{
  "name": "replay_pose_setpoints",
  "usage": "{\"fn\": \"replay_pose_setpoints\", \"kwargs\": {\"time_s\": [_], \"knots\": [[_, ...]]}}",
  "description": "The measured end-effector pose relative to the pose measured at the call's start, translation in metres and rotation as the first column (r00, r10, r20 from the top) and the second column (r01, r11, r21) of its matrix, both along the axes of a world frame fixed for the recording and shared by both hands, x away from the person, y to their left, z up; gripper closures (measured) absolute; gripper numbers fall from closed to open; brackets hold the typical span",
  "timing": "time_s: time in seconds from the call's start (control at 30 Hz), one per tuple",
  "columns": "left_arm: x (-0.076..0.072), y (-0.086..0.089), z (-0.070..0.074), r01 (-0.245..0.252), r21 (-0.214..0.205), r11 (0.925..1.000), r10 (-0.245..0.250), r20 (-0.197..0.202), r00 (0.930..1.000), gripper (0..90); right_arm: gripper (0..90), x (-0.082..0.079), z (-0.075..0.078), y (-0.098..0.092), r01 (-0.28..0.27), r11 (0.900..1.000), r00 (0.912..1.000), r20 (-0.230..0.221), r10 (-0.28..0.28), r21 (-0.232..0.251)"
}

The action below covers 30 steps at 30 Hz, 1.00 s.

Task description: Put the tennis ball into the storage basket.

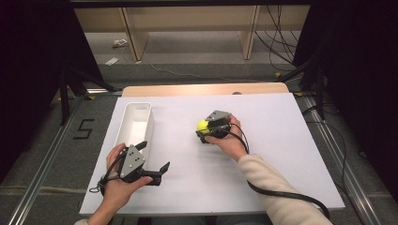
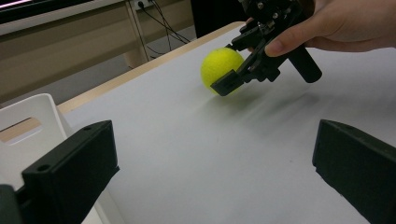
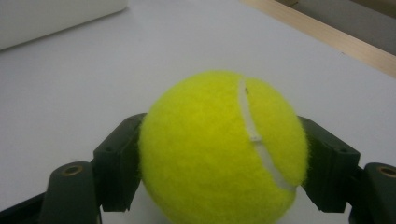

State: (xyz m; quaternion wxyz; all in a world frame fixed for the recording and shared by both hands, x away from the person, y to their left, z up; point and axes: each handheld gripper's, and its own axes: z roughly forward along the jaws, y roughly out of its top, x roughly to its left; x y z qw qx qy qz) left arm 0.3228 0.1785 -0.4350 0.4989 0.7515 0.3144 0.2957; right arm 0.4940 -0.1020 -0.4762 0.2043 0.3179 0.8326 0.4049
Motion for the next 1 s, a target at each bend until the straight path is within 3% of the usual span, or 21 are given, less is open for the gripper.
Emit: {"fn": "replay_pose_setpoints", "kwargs": {"time_s": [1.0], "knots": [[0.000, 0.000, 0.000, -0.002, 0.000, 1.0000, 0.002, 0.000, 1.0000, 0.0, 26.2, -0.006, 0.020, 0.002, -0.010, 0.9985, 0.9993, 0.037, 0.008, 0.053]]}}
